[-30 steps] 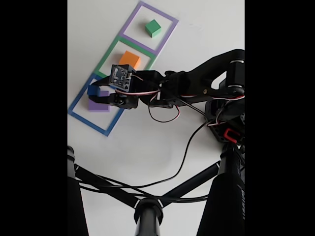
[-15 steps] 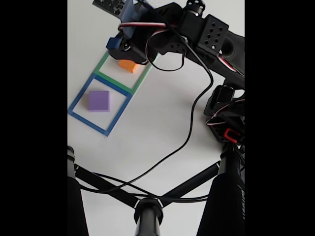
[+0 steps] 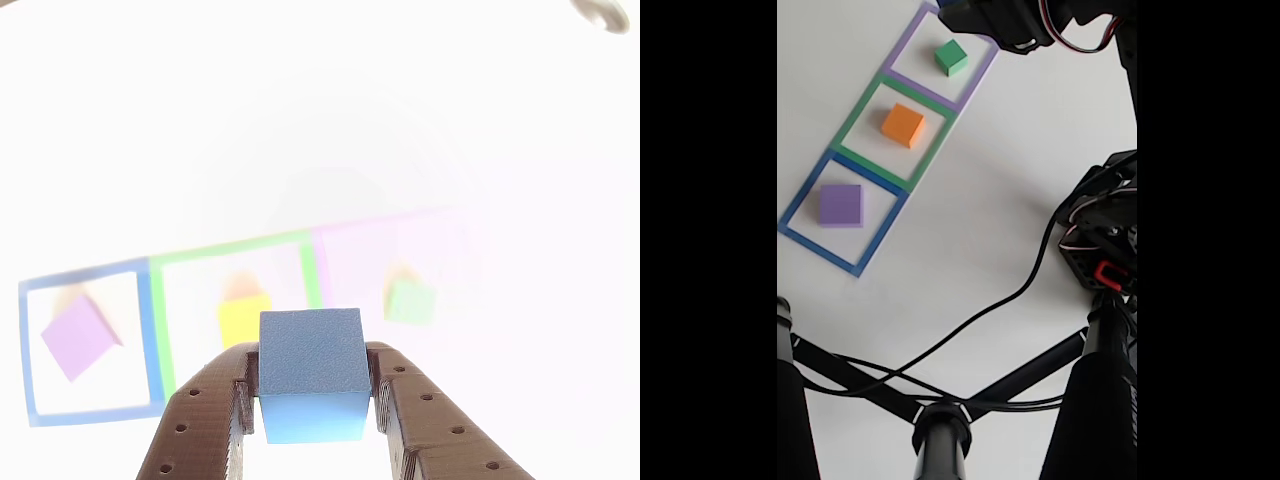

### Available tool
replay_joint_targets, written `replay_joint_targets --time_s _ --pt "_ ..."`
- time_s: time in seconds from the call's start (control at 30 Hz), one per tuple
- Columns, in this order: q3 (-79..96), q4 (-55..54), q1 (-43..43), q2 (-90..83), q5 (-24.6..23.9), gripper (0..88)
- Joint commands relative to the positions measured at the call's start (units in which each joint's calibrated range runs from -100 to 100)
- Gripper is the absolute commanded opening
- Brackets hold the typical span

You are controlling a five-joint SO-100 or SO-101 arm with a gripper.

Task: Tower of hanoi

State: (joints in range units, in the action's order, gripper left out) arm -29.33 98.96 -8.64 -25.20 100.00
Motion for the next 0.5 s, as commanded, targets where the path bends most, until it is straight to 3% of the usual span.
replay_joint_targets --time_s 0.0,0.27,0.47 --pt "1.1 0.9 -4.5 -2.9 0.0 0.2" --pt "15.1 -2.8 -13.0 -8.8 0.0 0.2" --pt "40.1 -20.1 -15.2 -18.2 0.0 0.2"
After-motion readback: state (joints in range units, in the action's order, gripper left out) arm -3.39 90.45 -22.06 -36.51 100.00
